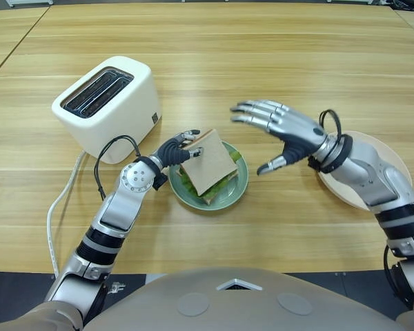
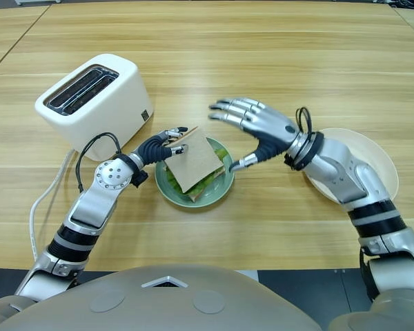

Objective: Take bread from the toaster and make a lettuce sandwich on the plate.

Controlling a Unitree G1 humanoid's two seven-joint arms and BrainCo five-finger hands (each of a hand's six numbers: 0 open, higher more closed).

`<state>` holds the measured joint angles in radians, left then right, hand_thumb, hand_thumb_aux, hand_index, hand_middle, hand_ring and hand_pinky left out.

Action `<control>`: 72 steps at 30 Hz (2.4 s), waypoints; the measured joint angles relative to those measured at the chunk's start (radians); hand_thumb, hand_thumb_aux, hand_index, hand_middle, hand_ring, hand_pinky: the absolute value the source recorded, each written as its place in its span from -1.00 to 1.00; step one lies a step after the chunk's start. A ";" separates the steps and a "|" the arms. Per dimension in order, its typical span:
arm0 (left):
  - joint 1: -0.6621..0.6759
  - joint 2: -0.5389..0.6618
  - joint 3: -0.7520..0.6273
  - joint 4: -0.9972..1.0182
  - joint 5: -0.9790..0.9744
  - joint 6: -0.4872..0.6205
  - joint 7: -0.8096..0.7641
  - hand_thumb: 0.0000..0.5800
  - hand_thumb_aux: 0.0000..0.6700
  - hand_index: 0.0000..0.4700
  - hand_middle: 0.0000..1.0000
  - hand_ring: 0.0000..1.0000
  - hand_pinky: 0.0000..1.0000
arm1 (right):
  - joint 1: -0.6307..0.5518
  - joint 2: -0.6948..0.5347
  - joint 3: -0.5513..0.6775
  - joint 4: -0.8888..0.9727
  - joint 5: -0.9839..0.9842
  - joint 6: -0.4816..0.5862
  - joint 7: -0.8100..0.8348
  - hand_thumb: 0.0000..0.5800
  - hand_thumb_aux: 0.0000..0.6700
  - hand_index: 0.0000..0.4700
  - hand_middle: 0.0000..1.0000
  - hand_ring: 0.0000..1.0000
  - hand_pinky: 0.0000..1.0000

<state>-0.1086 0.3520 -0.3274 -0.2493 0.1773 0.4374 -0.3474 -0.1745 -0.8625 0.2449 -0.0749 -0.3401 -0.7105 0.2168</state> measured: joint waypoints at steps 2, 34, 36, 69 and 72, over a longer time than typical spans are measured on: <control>0.001 0.000 0.000 0.007 0.001 -0.011 0.001 1.00 1.00 1.00 -1.00 -1.00 -1.00 | 0.047 -0.033 0.034 -0.054 0.097 0.006 0.109 -1.00 -1.00 -1.00 -1.00 -1.00 -1.00; -0.003 -0.004 0.009 0.072 0.035 -0.067 -0.011 1.00 1.00 1.00 -1.00 -1.00 -1.00 | 0.070 0.145 0.094 -0.019 -0.017 0.007 0.297 -1.00 -1.00 -1.00 -1.00 -1.00 -1.00; -0.003 -0.004 0.009 0.074 0.035 -0.070 -0.011 1.00 1.00 1.00 -1.00 -1.00 -1.00 | 0.062 0.156 0.094 -0.009 -0.018 0.005 0.295 -1.00 -1.00 -1.00 -1.00 -1.00 -1.00; -0.067 -0.011 0.194 0.067 0.074 -0.363 0.193 -1.00 -1.00 -1.00 -1.00 -1.00 -1.00 | -0.024 0.198 0.218 0.166 -0.229 -0.026 0.186 -1.00 -1.00 -1.00 -1.00 -1.00 -1.00; -0.058 -0.010 0.233 0.070 0.032 -0.372 0.168 -1.00 -1.00 -1.00 1.00 1.00 1.00 | -0.024 0.225 0.200 0.173 -0.227 -0.027 0.142 -1.00 -1.00 -1.00 -1.00 -1.00 -1.00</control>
<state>-0.1671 0.3418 -0.0949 -0.1788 0.2095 0.0653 -0.1792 -0.1985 -0.6379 0.4450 0.0982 -0.5672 -0.7376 0.3589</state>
